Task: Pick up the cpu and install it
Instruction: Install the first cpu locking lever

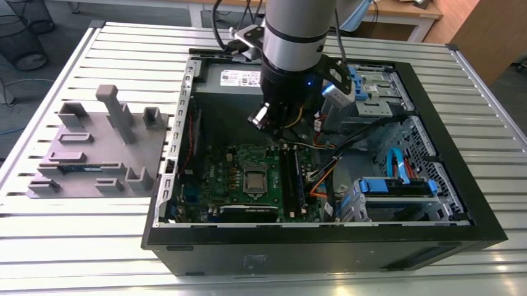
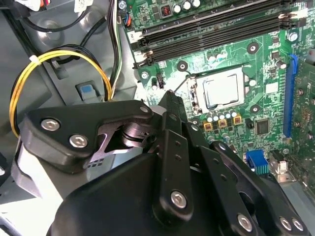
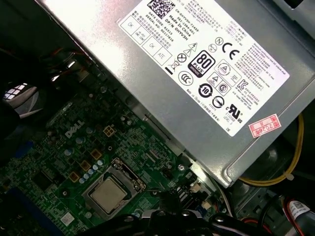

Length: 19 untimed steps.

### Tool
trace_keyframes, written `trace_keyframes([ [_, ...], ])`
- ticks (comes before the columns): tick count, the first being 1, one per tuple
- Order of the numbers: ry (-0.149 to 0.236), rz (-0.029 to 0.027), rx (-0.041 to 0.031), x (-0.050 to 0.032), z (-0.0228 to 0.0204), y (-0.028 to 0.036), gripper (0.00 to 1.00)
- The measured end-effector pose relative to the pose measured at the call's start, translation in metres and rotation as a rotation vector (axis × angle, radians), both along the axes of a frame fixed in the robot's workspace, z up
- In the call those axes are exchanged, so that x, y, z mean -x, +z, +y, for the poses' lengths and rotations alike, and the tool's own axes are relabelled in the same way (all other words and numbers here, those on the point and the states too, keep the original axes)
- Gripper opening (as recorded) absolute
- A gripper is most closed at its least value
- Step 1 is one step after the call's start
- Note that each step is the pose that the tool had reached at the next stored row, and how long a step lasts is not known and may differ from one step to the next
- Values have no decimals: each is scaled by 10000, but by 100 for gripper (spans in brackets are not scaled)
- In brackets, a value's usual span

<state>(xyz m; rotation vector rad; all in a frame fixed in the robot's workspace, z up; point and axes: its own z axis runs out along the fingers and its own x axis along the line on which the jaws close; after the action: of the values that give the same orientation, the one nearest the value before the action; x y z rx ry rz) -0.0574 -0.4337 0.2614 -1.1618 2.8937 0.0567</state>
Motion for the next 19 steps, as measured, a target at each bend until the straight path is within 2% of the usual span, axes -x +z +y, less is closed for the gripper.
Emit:
trace_keyframes([
  [8, 23, 1, 0, 0, 24, -40, 11],
  [15, 26, 0, -3, 0, 28, -45, 11],
  [19, 24, 2, -65, 1, 32, -44, 11],
])
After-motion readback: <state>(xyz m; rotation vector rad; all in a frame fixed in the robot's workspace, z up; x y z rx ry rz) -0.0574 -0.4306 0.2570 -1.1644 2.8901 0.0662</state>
